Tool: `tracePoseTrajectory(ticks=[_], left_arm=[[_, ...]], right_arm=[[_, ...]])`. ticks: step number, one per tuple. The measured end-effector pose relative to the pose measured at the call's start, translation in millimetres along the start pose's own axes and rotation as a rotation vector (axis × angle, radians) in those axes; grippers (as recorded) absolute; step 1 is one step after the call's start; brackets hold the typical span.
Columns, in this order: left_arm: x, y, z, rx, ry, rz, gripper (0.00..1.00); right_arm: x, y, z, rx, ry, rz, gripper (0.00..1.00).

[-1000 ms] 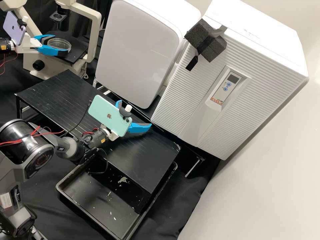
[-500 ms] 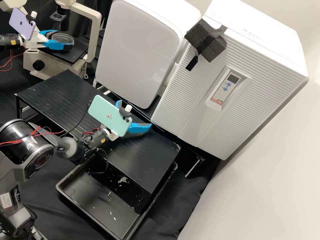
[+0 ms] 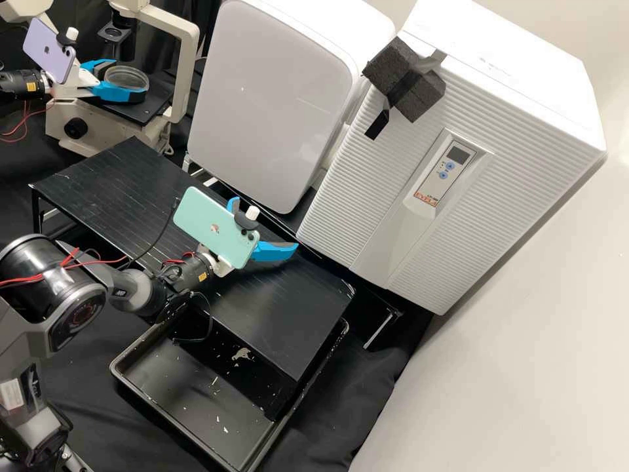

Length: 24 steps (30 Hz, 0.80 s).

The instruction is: Place the petri dish on the microscope

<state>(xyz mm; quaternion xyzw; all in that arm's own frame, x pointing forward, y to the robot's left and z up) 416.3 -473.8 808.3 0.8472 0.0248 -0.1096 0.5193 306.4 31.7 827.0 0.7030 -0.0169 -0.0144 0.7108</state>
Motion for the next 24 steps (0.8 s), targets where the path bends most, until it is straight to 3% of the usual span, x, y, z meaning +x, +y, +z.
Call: tracePoseTrajectory(ticks=[15,20,24], left_arm=[[0,-2.6,0,0.021,-0.009,0.007,1.0],[-14,-5.6,0,0.055,0.017,0.015,1.0],[-32,-4.3,-5,0.049,0.056,0.019,1.0]], right_arm=[[0,0,0,0.0,0.0,0.0,1.0],[0,0,0,0.0,0.0,0.0,1.0],[0,0,0,0.0,0.0,0.0,1.0]])
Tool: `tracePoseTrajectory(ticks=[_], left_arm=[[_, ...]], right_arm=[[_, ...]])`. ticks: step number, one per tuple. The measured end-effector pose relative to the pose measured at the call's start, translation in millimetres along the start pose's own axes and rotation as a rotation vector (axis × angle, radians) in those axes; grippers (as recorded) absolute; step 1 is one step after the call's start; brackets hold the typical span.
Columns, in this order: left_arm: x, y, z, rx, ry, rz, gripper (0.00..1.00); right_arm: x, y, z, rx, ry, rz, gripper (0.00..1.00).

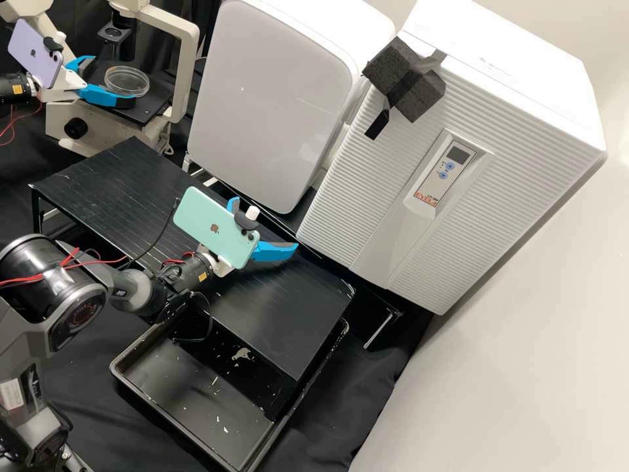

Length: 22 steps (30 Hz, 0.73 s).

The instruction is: Place the petri dish on the microscope

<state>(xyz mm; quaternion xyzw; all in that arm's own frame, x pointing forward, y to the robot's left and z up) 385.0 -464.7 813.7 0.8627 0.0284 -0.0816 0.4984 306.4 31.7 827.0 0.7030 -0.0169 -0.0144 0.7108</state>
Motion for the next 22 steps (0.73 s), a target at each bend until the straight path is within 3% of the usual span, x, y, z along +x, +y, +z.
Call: tracePoseTrajectory(ticks=[4,11,18,19,20,22], left_arm=[[-21,1.1,-2,-0.006,0.005,0.022,1.0],[-71,-7.3,13,-0.024,-0.007,0.035,1.0],[-78,-7.5,18,-0.007,-0.021,0.052,1.0],[-81,-8.7,21,-0.024,-0.018,0.072,1.0],[-88,-13.0,26,-0.071,-0.001,0.119,1.0],[-108,-27.9,39,-0.104,-0.01,0.155,1.0]], right_arm=[[0,0,0,0.0,0.0,0.0,1.0],[0,0,0,0.0,0.0,0.0,1.0],[0,0,0,0.0,0.0,0.0,1.0],[0,0,0,0.0,0.0,0.0,1.0],[0,0,0,0.0,0.0,0.0,1.0],[0,0,0,0.0,0.0,0.0,1.0]])
